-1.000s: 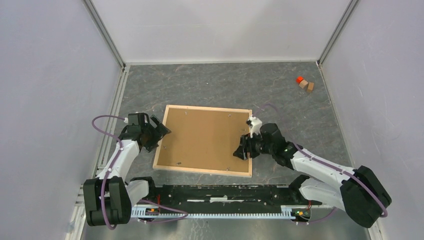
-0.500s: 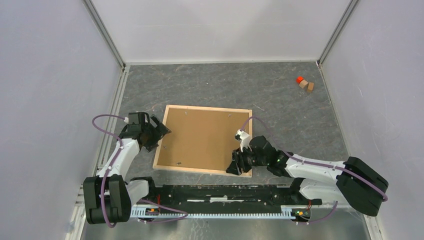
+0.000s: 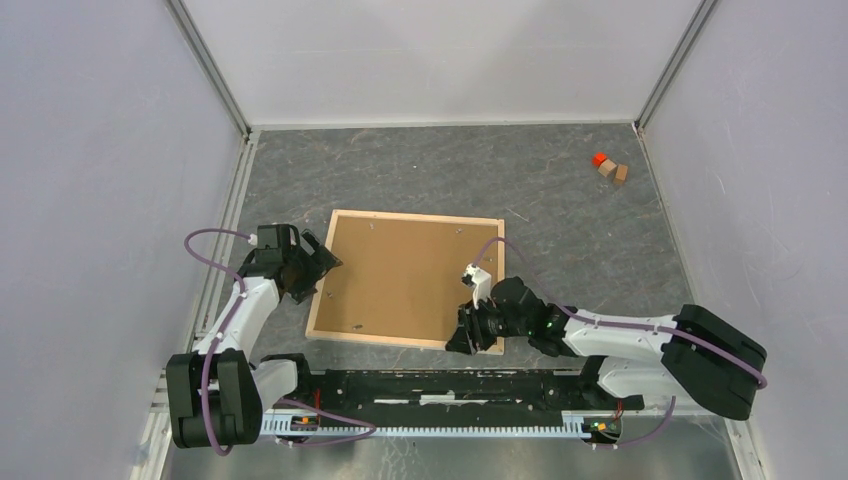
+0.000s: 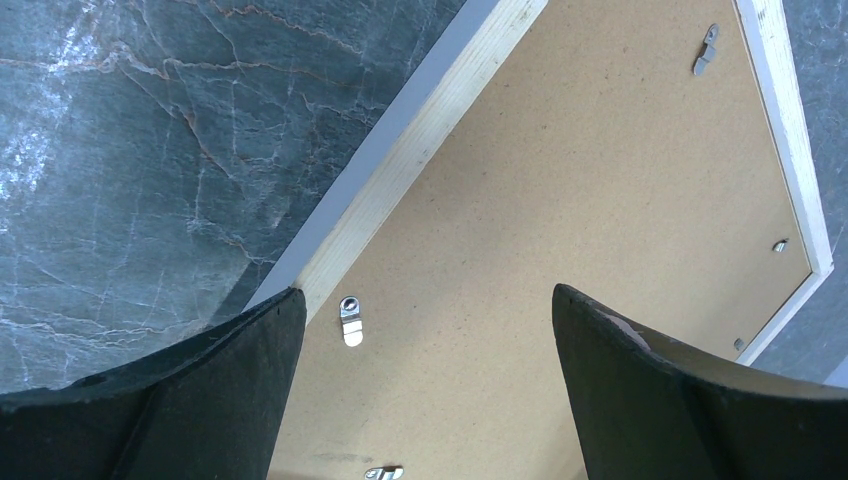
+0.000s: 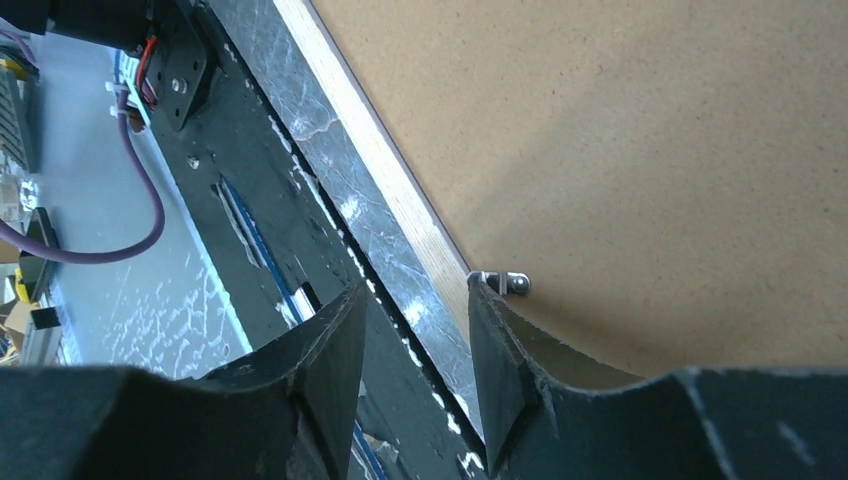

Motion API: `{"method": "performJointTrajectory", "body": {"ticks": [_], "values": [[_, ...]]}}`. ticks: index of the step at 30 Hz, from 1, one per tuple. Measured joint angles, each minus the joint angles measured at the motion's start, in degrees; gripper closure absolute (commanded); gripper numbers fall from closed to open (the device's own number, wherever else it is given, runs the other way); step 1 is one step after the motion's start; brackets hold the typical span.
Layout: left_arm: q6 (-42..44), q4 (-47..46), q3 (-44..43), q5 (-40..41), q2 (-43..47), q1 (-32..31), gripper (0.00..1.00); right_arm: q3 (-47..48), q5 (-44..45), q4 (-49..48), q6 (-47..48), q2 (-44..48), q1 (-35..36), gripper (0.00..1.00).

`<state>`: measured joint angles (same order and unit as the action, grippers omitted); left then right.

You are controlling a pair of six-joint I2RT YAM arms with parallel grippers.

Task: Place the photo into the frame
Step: Install the photo frame at the center of the board.

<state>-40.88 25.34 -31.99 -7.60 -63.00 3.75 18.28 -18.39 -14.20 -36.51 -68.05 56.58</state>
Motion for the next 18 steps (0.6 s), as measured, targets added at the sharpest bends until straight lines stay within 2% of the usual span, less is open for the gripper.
{"method": "performJointTrajectory", "body": {"ticks": [7,12,15,18], "values": [[0.0,0.0,0.0,0.0,0.1,0.0,0.00,0.0,2.2,-4.8,-0.9,-3.2,0.4,0.52],[0.0,0.0,0.0,0.0,0.1,0.0,0.00,0.0,5.9,-4.9,-0.8,-4.2,0.7,0.48],[0.0,0.0,0.0,0.0,0.1,0.0,0.00,0.3,7.5,-3.7,-0.6,-3.3,0.7,0.41],[0.0,0.0,0.0,0.0,0.1,0.0,0.00,1.0,9.1,-0.4,0.2,-0.4,0.8,0.27]]}}
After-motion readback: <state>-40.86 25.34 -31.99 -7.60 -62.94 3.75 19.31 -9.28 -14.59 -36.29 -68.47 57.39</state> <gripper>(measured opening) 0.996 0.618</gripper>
